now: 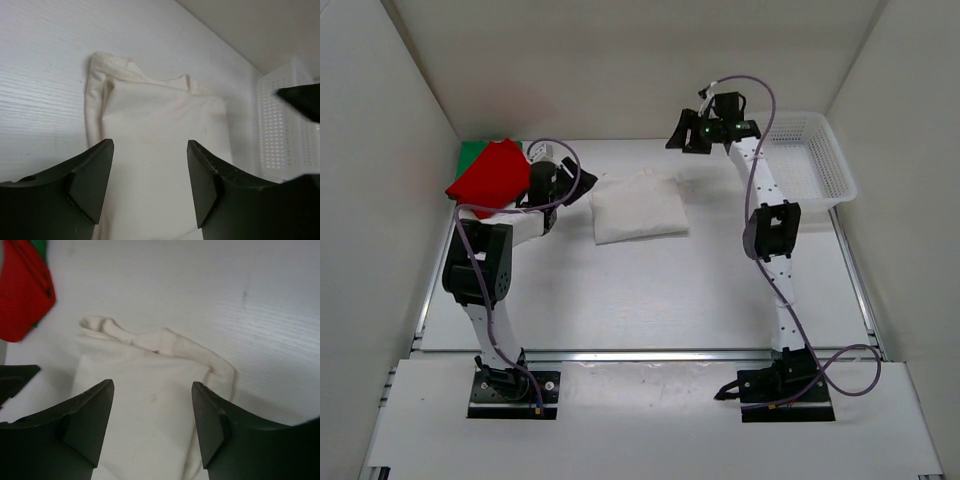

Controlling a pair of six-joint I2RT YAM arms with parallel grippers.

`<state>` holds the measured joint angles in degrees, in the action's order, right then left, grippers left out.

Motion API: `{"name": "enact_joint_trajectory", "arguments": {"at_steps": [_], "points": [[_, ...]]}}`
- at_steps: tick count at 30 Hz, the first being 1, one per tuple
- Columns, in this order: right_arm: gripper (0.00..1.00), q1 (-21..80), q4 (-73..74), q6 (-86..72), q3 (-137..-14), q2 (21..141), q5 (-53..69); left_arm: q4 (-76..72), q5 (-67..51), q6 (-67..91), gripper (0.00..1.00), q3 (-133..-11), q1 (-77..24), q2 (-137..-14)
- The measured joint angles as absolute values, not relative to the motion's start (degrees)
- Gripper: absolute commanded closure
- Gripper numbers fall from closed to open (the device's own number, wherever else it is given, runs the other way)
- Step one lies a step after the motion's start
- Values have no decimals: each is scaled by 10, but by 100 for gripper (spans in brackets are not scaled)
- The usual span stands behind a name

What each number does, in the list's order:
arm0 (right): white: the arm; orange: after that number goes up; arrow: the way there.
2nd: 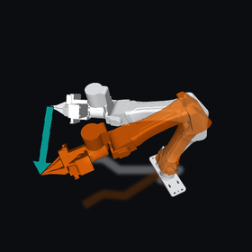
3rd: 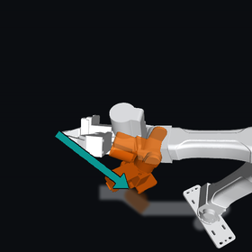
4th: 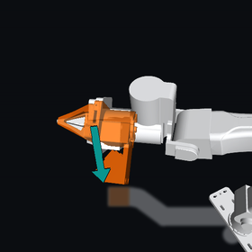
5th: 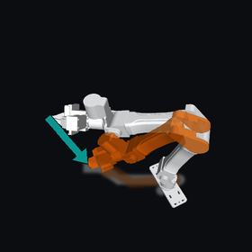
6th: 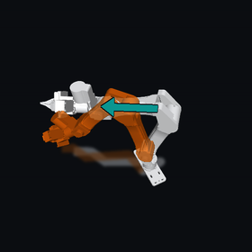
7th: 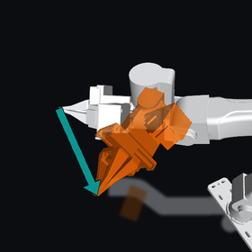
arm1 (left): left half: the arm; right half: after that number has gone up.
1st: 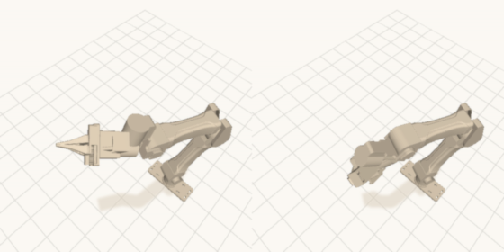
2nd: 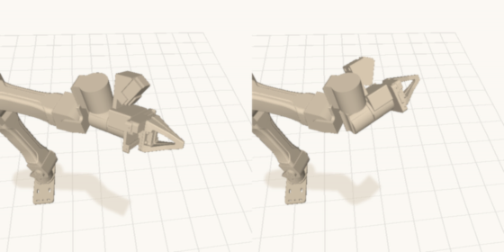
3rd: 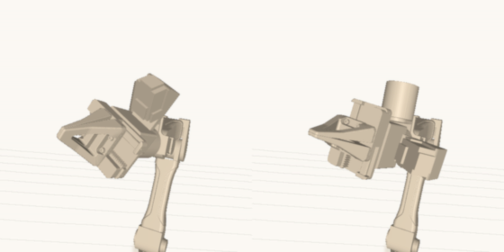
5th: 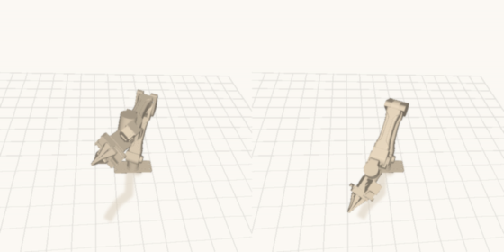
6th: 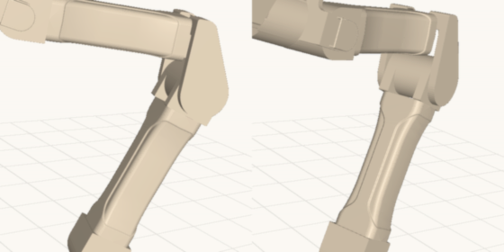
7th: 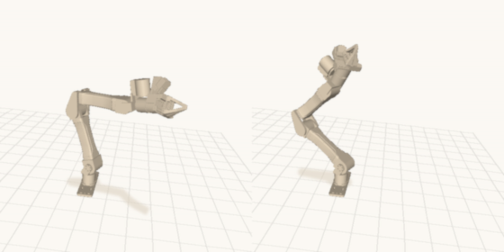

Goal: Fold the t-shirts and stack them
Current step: Fold the long partially folded tshirt into a neat square, then put the neatly folded tshirt into the corner of the board with the left arm

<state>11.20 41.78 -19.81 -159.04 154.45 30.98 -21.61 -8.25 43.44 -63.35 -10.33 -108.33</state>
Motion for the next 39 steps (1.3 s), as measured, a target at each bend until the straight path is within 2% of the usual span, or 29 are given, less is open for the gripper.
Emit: {"name": "enact_joint_trajectory", "arguments": {"at_steps": [4,10,13,15,18,19,23,26,30,33,36,38,39], "points": [[36,112,446,-171,-1590,1436,297,-175,-78,396,28,-631,-103,-1096],[35,108,452,-133,-1564,1247,288,-125,-98,368,33,-671,-112,-1168],[35,109,454,-117,-1539,1184,278,-125,-119,373,46,-701,-121,-1196],[35,113,455,-104,-1512,1154,264,-128,-137,381,68,-719,-128,-1215],[36,125,455,-93,-1470,1134,252,-136,-162,401,94,-739,-141,-1243],[36,129,453,-91,-1456,1133,250,-137,-168,408,99,-748,-145,-1249],[36,136,432,-93,-1346,1120,267,-107,-178,419,100,-795,-163,-1264],[37,130,369,-110,-1184,1068,282,-61,-191,424,100,-866,-168,-1268],[37,105,281,-150,-972,971,312,4,-218,428,100,-1022,-150,-1273],[38,80,227,-174,-888,912,336,29,-232,427,100,-1126,-111,-1269],[39,62,180,-185,-854,880,350,20,-236,434,100,-1131,-46,-1236],[38,61,149,-191,-836,870,361,-8,-236,445,100,-1075,13,-1200],[39,63,136,-195,-825,867,366,-21,-232,452,97,-1037,44,-1181]]}}
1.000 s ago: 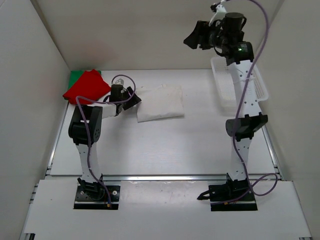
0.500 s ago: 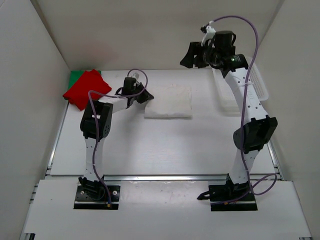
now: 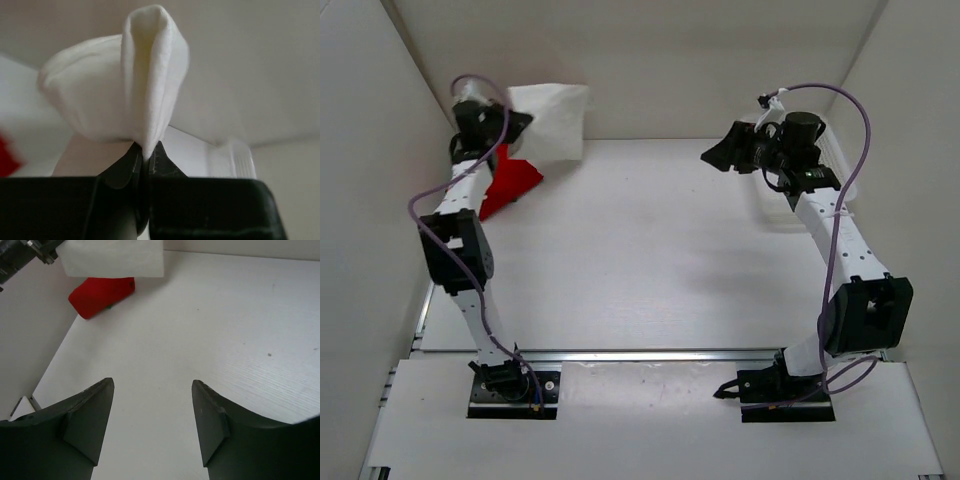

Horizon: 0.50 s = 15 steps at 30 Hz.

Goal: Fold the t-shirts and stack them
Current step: Put the neatly folded tshirt into the corner of the board with the left arm

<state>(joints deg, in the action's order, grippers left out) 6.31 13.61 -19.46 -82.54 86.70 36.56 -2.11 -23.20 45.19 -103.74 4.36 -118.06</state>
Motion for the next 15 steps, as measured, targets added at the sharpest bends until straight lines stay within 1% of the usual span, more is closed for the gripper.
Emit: {"name": "enact_joint_trajectory", "arguments": {"at_steps": [1,3,4,6,8,9,10,11,13,15], "points": [[38,65,120,-197,-809,864,371,-41,-223,458,80,-986,77,-1158],[37,74,103,-200,-777,863,378,-68,-203,472,6,-887,141,-1120],[35,81,99,-203,-758,864,380,-89,-192,484,1,-840,171,-1107],[33,99,90,-206,-724,864,384,-120,-174,509,2,-755,217,-1087],[31,126,80,-210,-692,865,386,-134,-162,524,1,-694,240,-1077],[24,138,76,-213,-678,866,387,-138,-157,528,2,-670,243,-1072],[19,151,67,-218,-662,866,388,-142,-151,531,1,-646,242,-1062],[19,162,54,-223,-643,865,390,-145,-144,533,2,-624,239,-1047],[1,186,24,-231,-598,863,388,-147,-128,535,2,-579,234,-1002],[1,204,-3,-243,-542,852,381,-146,-111,535,2,-550,230,-952]]}}
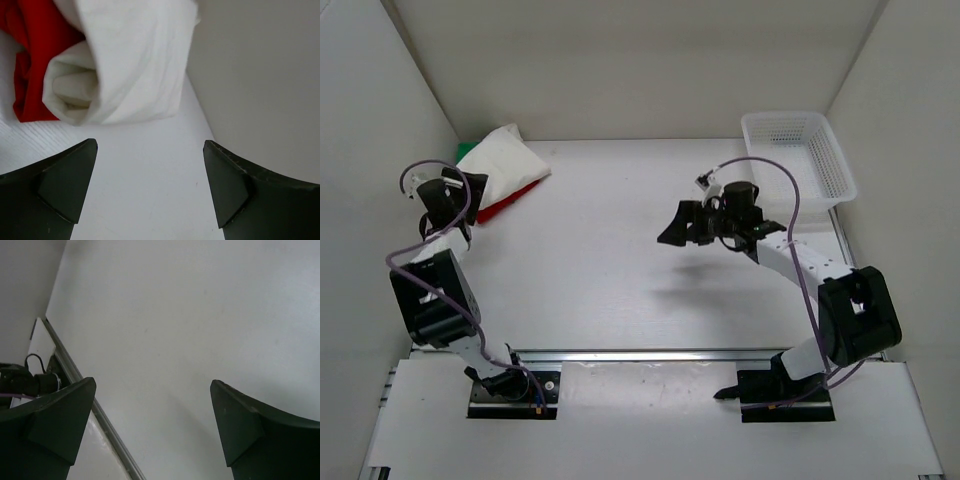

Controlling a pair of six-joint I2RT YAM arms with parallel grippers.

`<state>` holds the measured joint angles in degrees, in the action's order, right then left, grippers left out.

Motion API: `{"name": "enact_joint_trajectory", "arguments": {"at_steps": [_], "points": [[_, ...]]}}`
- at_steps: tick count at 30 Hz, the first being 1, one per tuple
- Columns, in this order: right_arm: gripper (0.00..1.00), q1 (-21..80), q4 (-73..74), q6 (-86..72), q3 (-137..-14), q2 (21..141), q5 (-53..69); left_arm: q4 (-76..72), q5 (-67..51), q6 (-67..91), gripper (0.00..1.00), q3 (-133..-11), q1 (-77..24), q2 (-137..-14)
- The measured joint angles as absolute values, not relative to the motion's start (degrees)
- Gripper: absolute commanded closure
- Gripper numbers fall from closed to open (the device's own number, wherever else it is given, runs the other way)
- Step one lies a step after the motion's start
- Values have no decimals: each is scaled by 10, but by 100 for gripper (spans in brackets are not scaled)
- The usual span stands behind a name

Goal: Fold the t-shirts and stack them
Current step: Put the neatly folded tshirt into the corner of the board with the left arm

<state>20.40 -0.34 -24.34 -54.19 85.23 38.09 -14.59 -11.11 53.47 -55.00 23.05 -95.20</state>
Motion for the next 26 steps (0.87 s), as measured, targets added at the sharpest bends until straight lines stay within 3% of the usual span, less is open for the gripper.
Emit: {"name": "enact_joint_trajectory", "arguments": {"at_steps": [8,20,26], "points": [[1,308,-32,-249,-366,768,309,-147,-40,493,1,-468,204,-785],[1,349,-93,-258,-258,737,255,-36,-31,364,1,-308,-118,-592],[1,349,-121,-256,-248,737,260,4,-30,347,2,-276,-174,-547]]}}
